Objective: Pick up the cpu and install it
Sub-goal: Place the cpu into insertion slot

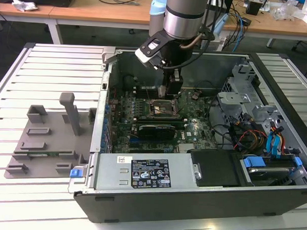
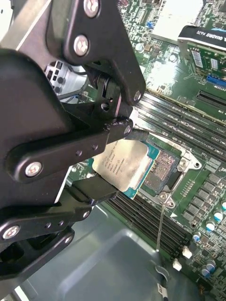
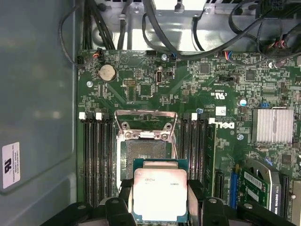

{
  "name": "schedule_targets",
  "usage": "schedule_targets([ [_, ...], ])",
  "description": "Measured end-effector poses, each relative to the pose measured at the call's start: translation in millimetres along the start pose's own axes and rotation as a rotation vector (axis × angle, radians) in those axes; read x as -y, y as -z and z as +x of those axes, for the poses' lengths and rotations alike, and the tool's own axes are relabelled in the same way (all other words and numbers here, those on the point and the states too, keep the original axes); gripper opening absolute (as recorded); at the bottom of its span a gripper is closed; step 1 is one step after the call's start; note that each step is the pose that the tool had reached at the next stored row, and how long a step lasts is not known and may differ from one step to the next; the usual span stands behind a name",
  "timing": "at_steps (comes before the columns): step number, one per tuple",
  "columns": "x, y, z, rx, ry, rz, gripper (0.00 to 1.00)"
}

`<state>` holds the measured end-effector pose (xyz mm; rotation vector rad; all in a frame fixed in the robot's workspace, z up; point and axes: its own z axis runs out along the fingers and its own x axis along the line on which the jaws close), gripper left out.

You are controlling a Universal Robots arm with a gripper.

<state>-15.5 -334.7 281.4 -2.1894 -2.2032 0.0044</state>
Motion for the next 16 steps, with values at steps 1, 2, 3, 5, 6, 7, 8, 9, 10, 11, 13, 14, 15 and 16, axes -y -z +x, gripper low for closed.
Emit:
schedule_targets([
  [1, 0.0, 0.0, 0.0, -0.0002, -0.006, -0.0002, 0.55],
  [2, 0.0, 0.0, 0.0, -0.0003, -0.013, -0.0003, 0.55],
  [3, 0.0, 0.0, 0.0, -0.0008, -0.029, -0.0007, 0.55],
  [5, 0.0, -0.1, 0.0, -0.0015, -0.053, -0.0012, 0.55],
  [6, 0.0, -0.1, 0.0, -0.0016, -0.059, -0.0014, 0.55],
  [7, 0.1, -0.1, 0.0, -0.001, -0.04, -0.001, 0.55],
  [8, 0.1, -0.2, 0.0, -0.0002, -0.005, -0.0002, 0.55],
  [9, 0.0, -0.2, 0.0, 0.0015, 0.043, 0.001, 0.55],
  [10, 0.0, -0.3, 0.0, 0.0054, 0.059, 0.0015, 0.55],
  [11, 0.0, -0.2, 0.0, 0.007, 0.06, 0.0016, 0.55],
  [13, 0.0, -0.8, 0.0, 0.0071, 0.06, 0.0015, 0.55],
  [14, 0.0, -1.4, 0.0, 0.0071, 0.06, 0.0015, 0.55],
  [15, 0.0, -2.4, -0.1, 0.0072, 0.06, 0.0015, 0.55],
  [16, -0.1, -3.7, -0.1, 0.0072, 0.06, 0.0015, 0.55],
])
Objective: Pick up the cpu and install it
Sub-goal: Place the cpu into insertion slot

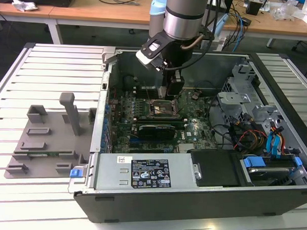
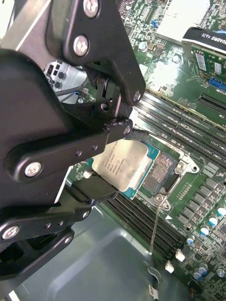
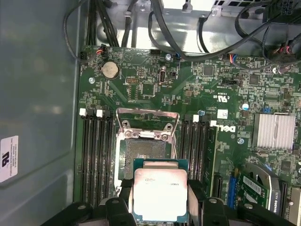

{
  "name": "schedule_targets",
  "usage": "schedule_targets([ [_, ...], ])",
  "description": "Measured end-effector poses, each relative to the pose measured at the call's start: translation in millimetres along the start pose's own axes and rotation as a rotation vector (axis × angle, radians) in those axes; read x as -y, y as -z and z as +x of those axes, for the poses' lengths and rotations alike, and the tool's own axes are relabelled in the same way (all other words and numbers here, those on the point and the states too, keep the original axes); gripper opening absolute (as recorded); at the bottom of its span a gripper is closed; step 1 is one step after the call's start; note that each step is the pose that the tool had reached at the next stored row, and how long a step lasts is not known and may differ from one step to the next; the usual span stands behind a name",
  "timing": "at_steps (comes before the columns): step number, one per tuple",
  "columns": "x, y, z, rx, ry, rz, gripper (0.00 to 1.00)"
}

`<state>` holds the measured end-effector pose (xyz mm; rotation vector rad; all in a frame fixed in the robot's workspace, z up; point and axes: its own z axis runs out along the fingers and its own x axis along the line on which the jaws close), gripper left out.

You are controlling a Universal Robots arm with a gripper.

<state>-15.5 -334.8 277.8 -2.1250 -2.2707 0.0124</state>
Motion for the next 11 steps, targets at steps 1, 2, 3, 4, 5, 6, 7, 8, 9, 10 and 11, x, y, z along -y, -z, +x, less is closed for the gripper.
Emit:
schedule_targets([
  [1, 0.0, -0.9, 0.0, -0.0001, 0.0, 0.0, 0.55],
  [2, -0.1, -2.1, 0.0, 0.0, 0.0, 0.0, 0.55],
  [3, -0.1, -2.7, 0.0, -0.0001, 0.0, 0.0, 0.55],
  [4, -0.1, -3.1, 0.0, 0.0, 0.0, 0.0, 0.55],
  [5, -0.1, -4.0, -0.1, 0.0, 0.0, 0.0, 0.55],
  [6, -0.1, -4.5, -0.1, 0.0, 0.0, 0.0, 0.55],
  [7, -0.2, -5.7, -0.1, 0.0, 0.0, 0.0, 0.55],
  [8, -0.2, -8.4, -0.1, 0.0, 0.0, 0.0, 0.55],
  [9, -0.3, -9.3, -0.2, 0.0, 0.0, 0.0, 0.55],
  [10, -0.3, -9.9, -0.2, -0.0001, 0.0, -0.0001, 0.55],
  [11, -0.3, -11.5, -0.2, -0.0001, 0.0, 0.0, 0.55],
])
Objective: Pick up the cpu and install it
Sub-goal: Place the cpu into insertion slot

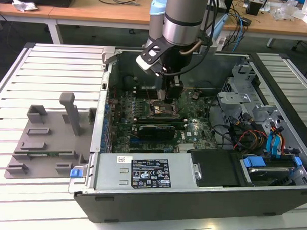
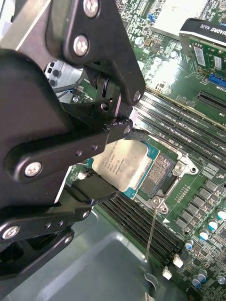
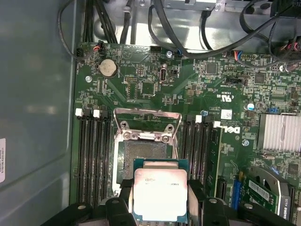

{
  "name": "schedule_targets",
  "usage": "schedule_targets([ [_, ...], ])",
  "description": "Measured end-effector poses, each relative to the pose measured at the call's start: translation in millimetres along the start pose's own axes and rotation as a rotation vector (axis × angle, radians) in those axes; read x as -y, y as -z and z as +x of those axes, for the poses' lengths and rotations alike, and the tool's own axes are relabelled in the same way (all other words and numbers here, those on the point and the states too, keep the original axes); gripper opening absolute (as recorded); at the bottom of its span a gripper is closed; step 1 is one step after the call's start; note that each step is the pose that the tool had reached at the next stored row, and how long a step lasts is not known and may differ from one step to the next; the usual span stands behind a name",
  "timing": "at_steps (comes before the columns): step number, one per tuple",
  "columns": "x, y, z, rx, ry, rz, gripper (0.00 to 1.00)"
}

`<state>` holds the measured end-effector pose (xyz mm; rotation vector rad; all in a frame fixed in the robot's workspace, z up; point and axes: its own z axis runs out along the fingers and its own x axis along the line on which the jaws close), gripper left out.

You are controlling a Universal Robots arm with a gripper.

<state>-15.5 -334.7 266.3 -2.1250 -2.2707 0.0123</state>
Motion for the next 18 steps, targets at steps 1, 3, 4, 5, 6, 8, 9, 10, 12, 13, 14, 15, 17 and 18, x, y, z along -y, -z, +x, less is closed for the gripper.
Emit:
schedule_targets([
  [1, 0.0, -1.0, 0.0, 0.0, 0.0, 0.0, 0.55],
  [3, -0.1, -3.0, -0.1, 0.0002, 0.0, 0.0001, 0.55],
  [4, -0.1, -3.7, -0.1, 0.0, 0.0, 0.0, 0.55],
  [5, -0.1, -4.1, -0.1, 0.0, 0.0, 0.0001, 0.55],
  [6, -0.1, -4.9, -0.1, 0.0001, 0.0, 0.0, 0.55],
  [8, -0.1, -5.6, -0.1, 0.0001, 0.0, 0.0001, 0.55],
  [9, -0.1, -6.0, -0.1, 0.0002, 0.0, 0.0001, 0.55],
  [10, -0.2, -6.9, -0.1, -0.0001, 0.0, -0.0001, 0.55],
  [12, -0.2, -8.9, -0.2, 0.0, 0.0, 0.0, 0.55],
  [13, -0.2, -9.5, -0.2, 0.0, 0.0, 0.0, 0.55],
  [14, -0.2, -10.6, -0.2, 0.0, 0.0, 0.0, 0.55],
  [15, -0.3, -11.6, -0.2, 0.0001, 0.0, 0.0, 0.55],
  [17, -0.3, -12.8, -0.2, 0.0001, 0.0, 0.0001, 0.55],
  [18, -0.3, -13.3, -0.2, 0.0, 0.0, 0.0, 0.55],
])
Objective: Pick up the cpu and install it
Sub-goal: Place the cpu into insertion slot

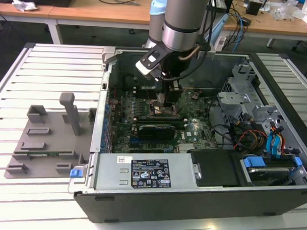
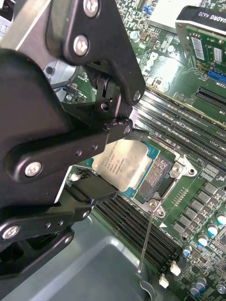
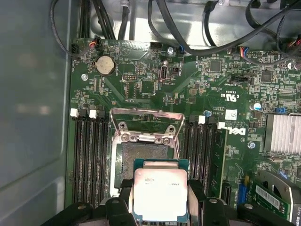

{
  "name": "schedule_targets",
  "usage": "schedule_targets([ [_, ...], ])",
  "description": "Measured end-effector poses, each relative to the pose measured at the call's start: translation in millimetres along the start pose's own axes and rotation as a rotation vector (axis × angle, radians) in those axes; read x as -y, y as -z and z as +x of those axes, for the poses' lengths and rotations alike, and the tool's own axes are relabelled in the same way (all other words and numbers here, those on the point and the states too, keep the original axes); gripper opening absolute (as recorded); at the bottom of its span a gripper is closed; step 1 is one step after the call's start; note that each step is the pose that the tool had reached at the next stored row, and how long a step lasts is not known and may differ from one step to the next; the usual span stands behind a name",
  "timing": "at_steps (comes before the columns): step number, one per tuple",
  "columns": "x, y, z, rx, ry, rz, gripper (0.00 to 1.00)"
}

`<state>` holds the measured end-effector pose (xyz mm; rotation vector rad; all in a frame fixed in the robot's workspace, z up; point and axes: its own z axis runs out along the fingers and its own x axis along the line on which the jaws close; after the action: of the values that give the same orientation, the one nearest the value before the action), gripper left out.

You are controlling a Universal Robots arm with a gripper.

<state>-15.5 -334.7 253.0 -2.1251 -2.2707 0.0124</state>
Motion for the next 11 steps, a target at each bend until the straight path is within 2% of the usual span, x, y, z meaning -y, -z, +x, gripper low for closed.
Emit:
schedule_targets([
  [4, -0.1, -2.4, 1.1, 0.0001, 0.0, 0.0, 0.55],
  [8, -0.5, -4.4, 6.9, 0.0013, 0.0, 0.0001, 0.55],
  [10, -0.5, -7.4, 12.2, 0.0035, 0.0, 0.0002, 0.55],
  [11, -0.2, -8.3, 12.3, 0.0039, 0.0, 0.0002, 0.55],
])
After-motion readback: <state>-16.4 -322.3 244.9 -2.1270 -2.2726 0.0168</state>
